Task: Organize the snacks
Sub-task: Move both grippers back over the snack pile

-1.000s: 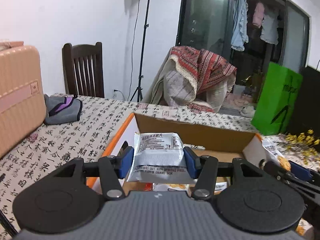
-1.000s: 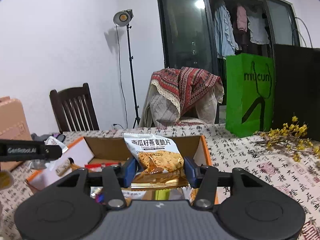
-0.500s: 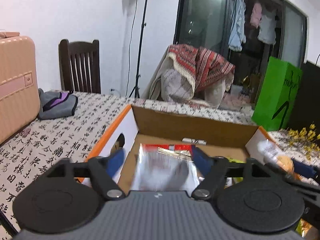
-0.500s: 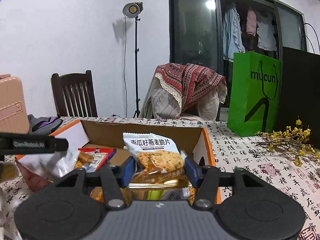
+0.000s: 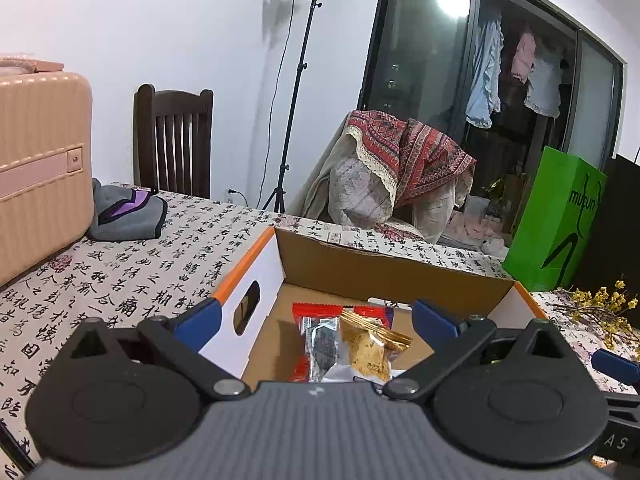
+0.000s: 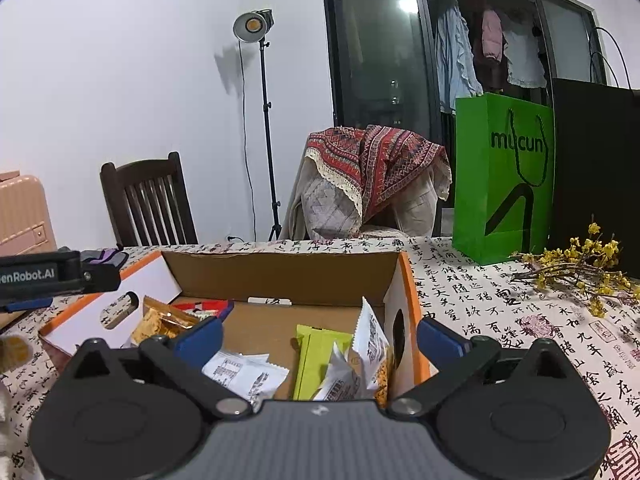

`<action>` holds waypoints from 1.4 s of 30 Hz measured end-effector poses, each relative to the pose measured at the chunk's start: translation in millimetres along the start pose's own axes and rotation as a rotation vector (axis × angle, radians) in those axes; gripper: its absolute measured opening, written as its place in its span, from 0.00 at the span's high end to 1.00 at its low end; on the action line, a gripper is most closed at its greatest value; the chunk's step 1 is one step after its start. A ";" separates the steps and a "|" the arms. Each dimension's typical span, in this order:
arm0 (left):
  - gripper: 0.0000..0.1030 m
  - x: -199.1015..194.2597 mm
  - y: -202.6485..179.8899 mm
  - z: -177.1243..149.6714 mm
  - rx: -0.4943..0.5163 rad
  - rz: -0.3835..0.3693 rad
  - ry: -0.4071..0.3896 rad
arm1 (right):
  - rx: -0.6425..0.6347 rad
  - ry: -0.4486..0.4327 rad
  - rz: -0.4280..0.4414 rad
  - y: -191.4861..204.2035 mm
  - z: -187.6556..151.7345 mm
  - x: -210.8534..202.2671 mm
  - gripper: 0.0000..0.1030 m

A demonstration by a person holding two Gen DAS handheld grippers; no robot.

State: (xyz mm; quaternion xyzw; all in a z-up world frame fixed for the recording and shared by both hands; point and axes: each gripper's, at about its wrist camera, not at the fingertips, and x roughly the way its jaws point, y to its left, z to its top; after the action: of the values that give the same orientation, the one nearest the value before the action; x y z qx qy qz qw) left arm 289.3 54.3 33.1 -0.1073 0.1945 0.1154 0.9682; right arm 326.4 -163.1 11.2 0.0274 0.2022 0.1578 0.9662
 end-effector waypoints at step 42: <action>0.00 -141.5 38.0 -66.8 0.066 -0.068 0.093 | -0.009 0.078 -0.023 -11.1 -46.0 -150.9 0.00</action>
State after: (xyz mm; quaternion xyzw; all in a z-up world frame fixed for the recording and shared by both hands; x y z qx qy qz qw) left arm 128.7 47.7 23.4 -0.0872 0.2393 0.0710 0.9644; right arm 180.3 -221.8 25.5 0.0148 0.2394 0.1485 0.9594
